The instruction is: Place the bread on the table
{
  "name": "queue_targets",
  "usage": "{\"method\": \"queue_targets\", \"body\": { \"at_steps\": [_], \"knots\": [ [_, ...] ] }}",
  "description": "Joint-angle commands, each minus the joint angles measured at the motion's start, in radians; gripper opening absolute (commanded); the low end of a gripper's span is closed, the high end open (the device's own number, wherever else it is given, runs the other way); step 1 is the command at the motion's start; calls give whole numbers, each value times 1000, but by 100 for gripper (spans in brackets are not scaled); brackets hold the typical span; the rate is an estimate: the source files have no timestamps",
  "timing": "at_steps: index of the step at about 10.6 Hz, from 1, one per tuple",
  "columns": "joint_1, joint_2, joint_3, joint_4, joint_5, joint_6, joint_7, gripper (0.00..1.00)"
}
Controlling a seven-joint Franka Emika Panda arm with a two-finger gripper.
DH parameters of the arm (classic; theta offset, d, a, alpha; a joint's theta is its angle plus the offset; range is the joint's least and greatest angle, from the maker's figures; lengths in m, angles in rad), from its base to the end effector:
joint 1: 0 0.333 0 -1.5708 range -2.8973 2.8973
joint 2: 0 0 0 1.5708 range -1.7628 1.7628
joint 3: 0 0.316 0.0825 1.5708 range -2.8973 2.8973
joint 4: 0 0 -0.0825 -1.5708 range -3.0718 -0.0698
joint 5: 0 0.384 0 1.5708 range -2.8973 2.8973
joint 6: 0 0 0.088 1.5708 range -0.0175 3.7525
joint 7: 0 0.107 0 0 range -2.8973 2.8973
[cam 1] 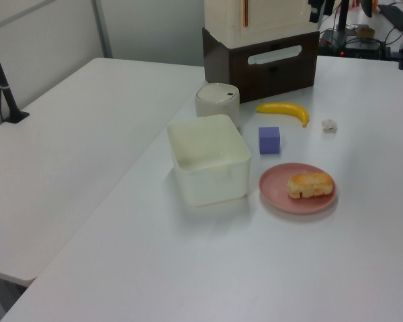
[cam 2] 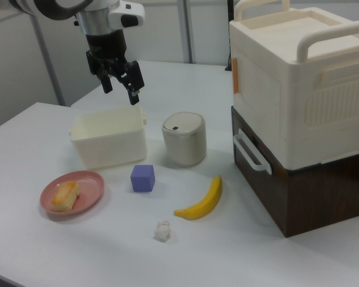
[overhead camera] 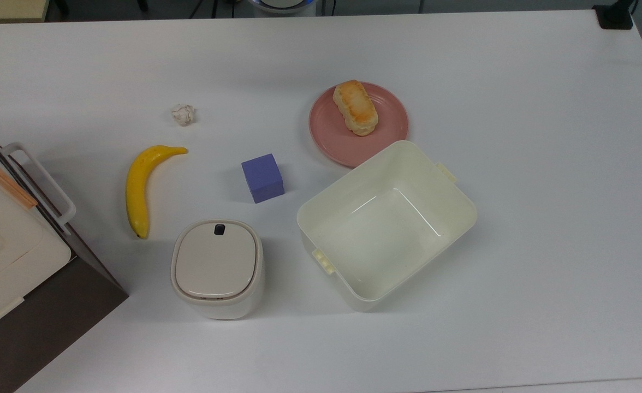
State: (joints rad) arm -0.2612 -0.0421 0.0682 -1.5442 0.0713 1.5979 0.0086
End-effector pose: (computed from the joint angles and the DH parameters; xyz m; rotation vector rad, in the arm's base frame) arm 0.5359 -0.0962 0.6630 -3.0629 0.3074 -0.1565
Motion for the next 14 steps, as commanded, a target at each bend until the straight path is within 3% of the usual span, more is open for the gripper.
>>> {"method": "queue_targets", "body": {
  "at_steps": [1, 5, 10, 14],
  "knots": [
    [2, -16, -10, -13, 2, 24, -1, 100],
    [13, -12, -4, -13, -14, 19, -76, 100],
    [40, -12, 5, -17, -119, 4, -84, 100],
    [98, -19, 7, -69, -104, -9, -85, 100]
  ]
}}
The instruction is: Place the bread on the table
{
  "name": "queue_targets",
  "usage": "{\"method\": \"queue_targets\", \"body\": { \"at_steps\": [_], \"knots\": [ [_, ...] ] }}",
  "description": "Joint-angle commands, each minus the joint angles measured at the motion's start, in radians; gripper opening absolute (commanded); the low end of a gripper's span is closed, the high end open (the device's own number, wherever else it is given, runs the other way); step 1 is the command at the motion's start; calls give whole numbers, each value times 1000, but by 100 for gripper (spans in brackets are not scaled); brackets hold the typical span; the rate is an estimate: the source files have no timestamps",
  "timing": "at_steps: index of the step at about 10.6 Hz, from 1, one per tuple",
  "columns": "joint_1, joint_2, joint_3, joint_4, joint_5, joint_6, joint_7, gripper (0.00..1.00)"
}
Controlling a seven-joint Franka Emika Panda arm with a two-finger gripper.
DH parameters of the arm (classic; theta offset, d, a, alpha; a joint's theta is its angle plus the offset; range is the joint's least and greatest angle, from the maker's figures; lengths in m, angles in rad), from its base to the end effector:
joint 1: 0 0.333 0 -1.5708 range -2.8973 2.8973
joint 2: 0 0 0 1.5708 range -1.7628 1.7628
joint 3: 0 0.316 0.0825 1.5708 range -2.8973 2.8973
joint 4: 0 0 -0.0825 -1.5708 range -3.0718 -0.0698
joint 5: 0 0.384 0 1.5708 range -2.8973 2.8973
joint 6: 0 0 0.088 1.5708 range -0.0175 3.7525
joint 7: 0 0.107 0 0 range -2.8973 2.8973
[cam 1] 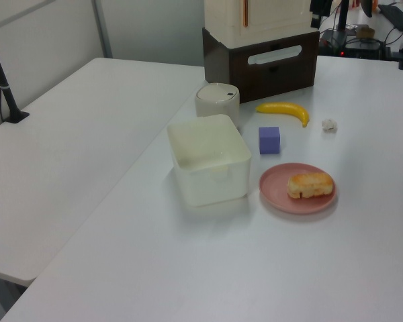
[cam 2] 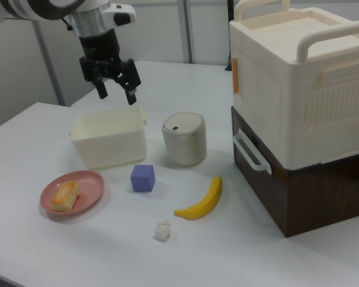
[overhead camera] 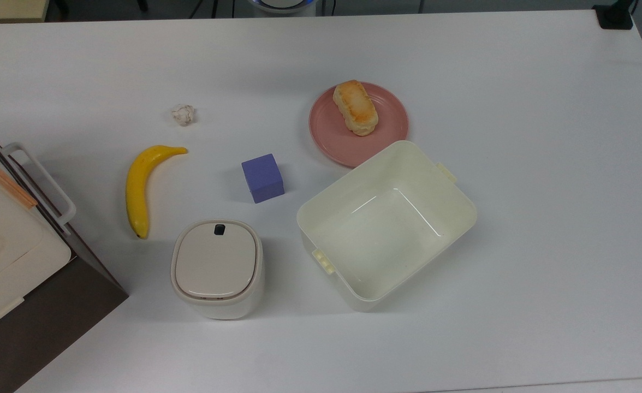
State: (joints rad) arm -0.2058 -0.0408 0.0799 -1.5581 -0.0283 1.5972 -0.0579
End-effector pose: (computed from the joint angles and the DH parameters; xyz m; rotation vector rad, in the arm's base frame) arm 0.5403 -0.0703 0.6554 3.0988 -0.1059 0.1187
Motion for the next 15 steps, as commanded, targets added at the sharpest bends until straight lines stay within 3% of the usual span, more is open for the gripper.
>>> {"method": "queue_targets", "body": {
  "at_steps": [1, 10, 13, 15],
  "knots": [
    [70, -21, -5, -82, -4, -6, -19, 100],
    [314, -13, -5, -198, -21, -20, -19, 100],
    [400, 15, -5, -287, -64, 19, -17, 100],
    [419, 62, -5, -312, -77, 59, -22, 100]
  ]
}}
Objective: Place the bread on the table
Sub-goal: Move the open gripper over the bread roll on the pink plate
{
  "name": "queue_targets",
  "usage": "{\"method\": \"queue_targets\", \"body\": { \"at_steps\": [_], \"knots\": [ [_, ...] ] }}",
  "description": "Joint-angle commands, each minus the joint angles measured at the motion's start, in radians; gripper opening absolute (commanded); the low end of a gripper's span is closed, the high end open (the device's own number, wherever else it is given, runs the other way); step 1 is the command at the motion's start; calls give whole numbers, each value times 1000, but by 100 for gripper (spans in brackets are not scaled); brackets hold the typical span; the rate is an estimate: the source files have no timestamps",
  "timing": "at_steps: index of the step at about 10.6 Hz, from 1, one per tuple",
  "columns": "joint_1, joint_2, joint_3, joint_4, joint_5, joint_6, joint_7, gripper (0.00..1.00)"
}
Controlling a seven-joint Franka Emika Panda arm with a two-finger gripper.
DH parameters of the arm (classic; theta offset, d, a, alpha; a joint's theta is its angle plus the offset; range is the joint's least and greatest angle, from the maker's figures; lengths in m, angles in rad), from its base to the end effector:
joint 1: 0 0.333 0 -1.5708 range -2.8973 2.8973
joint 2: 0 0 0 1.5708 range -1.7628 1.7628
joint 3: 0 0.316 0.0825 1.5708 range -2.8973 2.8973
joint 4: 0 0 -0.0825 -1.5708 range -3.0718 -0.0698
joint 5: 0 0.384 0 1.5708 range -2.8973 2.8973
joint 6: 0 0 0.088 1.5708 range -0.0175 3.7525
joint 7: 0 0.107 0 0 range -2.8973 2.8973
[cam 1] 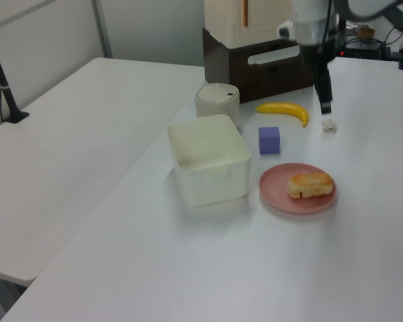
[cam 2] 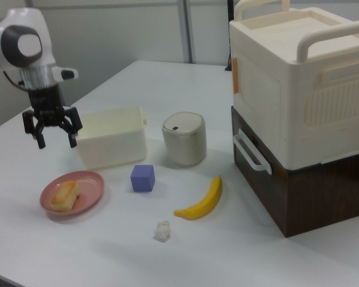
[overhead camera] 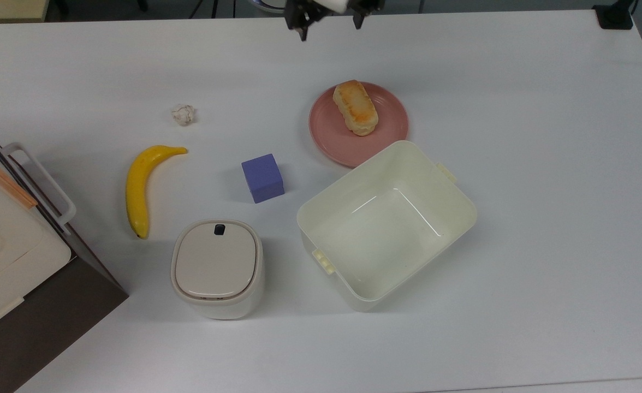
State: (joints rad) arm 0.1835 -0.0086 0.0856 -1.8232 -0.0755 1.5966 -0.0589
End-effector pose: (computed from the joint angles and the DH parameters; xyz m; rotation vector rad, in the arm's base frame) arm 0.5180 0.1348 0.5138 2.9839 0.5093 -0.3174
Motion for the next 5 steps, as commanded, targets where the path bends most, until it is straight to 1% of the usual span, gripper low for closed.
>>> {"method": "queue_targets", "body": {
  "at_steps": [1, 3, 5],
  "knots": [
    [34, 35, -10, -74, -39, 106, -30, 100],
    [40, 32, -10, -152, -72, 214, -58, 100],
    [72, 35, -10, -223, -134, 281, -59, 100]
  ]
}}
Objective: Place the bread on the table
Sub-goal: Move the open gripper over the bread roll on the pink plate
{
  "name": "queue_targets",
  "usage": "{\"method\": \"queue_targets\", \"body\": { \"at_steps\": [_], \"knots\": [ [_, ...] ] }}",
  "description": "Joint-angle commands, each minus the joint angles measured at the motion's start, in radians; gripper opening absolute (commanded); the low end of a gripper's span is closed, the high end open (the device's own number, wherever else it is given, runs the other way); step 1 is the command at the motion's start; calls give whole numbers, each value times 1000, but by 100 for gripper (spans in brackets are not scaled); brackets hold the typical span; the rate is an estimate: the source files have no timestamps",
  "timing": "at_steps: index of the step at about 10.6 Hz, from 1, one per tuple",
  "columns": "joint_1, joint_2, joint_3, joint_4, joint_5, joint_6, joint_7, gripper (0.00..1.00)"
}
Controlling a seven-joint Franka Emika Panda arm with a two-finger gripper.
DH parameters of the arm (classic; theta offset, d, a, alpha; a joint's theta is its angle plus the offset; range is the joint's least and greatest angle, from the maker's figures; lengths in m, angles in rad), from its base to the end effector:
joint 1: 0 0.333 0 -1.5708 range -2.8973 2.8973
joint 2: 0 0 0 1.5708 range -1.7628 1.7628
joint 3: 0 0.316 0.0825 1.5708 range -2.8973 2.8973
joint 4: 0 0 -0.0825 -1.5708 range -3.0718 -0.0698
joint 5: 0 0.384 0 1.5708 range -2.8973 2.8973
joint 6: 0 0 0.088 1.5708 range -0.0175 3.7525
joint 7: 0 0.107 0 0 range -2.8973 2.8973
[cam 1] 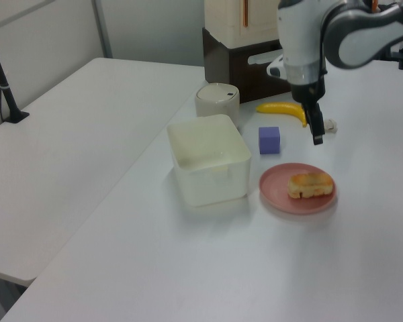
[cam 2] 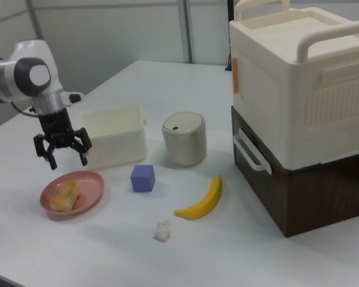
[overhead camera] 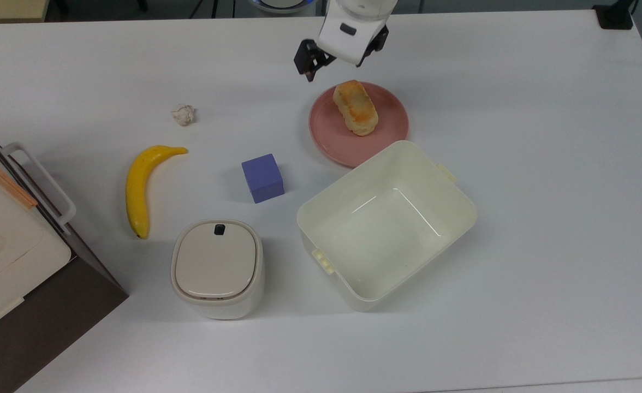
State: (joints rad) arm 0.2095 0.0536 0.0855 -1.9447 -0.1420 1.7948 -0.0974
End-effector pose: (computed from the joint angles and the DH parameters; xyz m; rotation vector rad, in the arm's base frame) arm 0.5278 0.1473 0.4382 2.9076 0.6479 -0.2829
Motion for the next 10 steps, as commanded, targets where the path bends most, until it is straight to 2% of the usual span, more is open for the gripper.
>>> {"method": "queue_targets", "body": {
  "at_steps": [1, 5, 6, 7, 10],
  "knots": [
    [60, -25, -10, -137, -88, 110, -19, 100],
    [74, 34, -10, -158, -119, 130, -25, 99],
    [74, 41, -10, -158, -123, 130, -27, 93],
    [74, 51, -9, -157, -123, 132, -27, 100],
    [128, 58, -6, -148, -123, 132, -24, 100]
  ]
}}
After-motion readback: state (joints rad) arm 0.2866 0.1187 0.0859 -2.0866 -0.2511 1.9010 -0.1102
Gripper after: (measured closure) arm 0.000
